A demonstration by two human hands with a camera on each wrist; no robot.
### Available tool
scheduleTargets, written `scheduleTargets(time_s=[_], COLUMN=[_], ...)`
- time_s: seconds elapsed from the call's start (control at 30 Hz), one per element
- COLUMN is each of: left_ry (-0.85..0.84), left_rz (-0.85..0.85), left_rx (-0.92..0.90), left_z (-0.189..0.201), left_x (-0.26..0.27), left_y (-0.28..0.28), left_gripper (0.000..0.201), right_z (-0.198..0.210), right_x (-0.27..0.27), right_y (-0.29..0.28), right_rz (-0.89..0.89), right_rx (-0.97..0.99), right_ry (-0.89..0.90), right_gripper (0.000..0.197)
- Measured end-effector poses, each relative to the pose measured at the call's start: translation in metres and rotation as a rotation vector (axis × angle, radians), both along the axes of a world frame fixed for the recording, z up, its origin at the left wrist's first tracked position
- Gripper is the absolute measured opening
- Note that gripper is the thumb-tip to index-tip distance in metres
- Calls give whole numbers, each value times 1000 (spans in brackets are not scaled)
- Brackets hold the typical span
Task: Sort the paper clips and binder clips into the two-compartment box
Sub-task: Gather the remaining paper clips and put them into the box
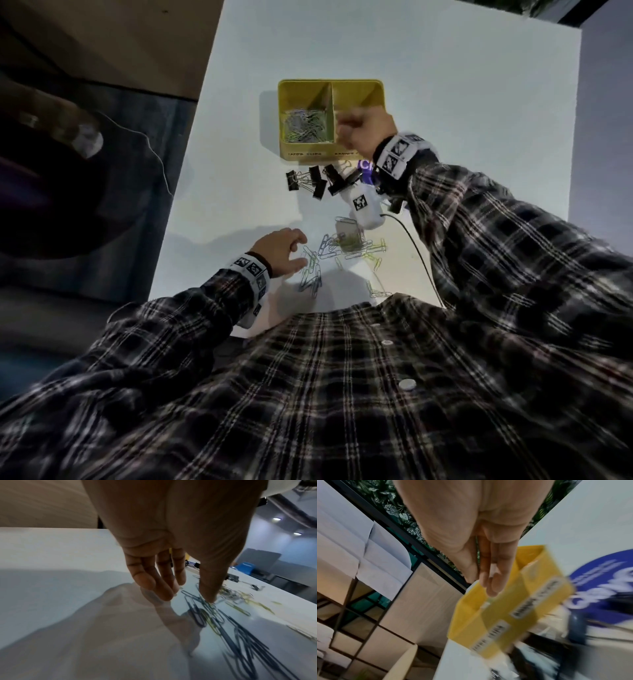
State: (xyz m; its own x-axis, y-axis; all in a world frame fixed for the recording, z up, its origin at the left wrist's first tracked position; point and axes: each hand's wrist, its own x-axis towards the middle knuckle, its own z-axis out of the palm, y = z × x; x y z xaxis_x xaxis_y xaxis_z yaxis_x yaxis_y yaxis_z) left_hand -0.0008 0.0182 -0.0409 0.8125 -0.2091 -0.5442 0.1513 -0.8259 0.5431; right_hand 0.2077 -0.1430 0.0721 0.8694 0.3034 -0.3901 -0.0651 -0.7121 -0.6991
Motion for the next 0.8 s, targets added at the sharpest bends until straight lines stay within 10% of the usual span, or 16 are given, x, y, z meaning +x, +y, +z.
scheduleTargets(time_s=[0.17, 0.57, 0.8], left_ry=[0, -169, -63], left_rz=[-193, -72, -119], left_rx=[41, -70, 239], left_z=[-1, 9, 20], left_x=[0, 14, 13], left_y=[-18, -72, -60], left_gripper=[73, 21, 47], right_z=[-27, -75, -84], right_x=[-68, -179, -175], right_y=[-78, -168, -126], right_rz=[56, 425, 359], right_rx=[-209, -690, -477], right_ry=[100, 482, 358], right_gripper=[13, 21, 23])
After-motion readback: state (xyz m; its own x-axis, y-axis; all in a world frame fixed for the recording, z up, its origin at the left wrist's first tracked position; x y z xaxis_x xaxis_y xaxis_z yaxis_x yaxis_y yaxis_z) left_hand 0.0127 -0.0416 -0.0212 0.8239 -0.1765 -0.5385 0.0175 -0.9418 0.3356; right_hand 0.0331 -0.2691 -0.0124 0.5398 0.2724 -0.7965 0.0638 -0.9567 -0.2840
